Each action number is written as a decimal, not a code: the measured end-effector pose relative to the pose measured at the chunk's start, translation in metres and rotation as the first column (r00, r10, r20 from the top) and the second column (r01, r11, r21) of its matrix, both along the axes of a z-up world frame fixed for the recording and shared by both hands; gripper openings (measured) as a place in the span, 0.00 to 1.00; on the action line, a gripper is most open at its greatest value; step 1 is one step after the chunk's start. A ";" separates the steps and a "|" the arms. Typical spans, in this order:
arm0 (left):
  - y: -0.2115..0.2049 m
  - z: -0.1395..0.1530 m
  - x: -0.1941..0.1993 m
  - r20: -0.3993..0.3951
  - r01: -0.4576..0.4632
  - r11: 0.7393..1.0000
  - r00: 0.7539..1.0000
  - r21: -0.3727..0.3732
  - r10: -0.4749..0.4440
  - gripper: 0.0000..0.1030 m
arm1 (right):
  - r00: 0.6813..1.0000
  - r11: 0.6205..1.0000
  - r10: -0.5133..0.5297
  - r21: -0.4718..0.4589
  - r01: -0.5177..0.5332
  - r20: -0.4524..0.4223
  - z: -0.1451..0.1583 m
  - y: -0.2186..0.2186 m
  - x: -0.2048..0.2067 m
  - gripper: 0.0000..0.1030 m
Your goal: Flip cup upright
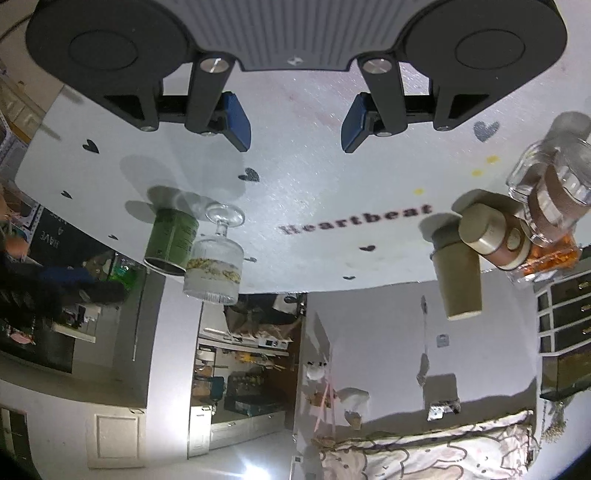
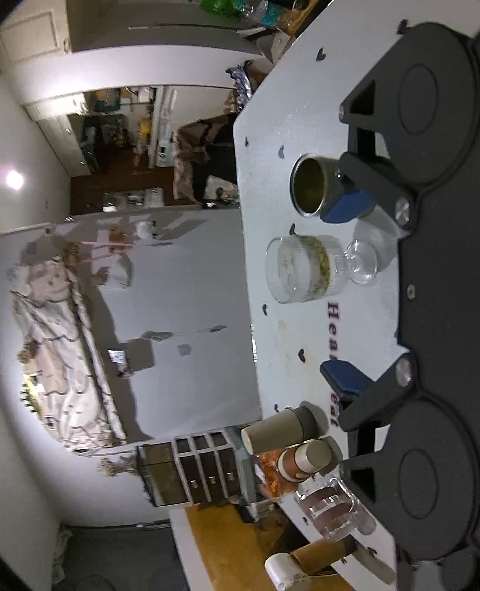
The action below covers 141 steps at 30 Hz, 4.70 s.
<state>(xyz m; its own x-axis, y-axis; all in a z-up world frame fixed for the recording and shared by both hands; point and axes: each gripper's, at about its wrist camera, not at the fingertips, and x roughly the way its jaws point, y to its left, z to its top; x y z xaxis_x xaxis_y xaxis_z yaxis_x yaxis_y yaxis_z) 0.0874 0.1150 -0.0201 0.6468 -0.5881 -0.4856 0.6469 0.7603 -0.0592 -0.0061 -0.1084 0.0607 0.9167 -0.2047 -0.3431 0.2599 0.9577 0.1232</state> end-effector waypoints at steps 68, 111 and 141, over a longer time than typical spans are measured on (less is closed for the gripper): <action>0.030 0.018 -0.055 0.178 -0.143 0.986 0.971 -0.088 0.157 1.00 | 0.988 0.990 -0.093 -0.092 0.105 0.125 -0.067 0.039 -0.086 1.00; 0.030 0.017 -0.055 0.178 -0.143 0.986 0.972 -0.085 0.157 1.00 | 0.988 0.990 -0.095 -0.091 0.106 0.118 -0.069 0.039 -0.081 1.00; 0.030 0.017 -0.055 0.177 -0.143 0.986 0.972 -0.085 0.156 1.00 | 0.989 0.990 -0.094 -0.092 0.105 0.116 -0.067 0.039 -0.081 1.00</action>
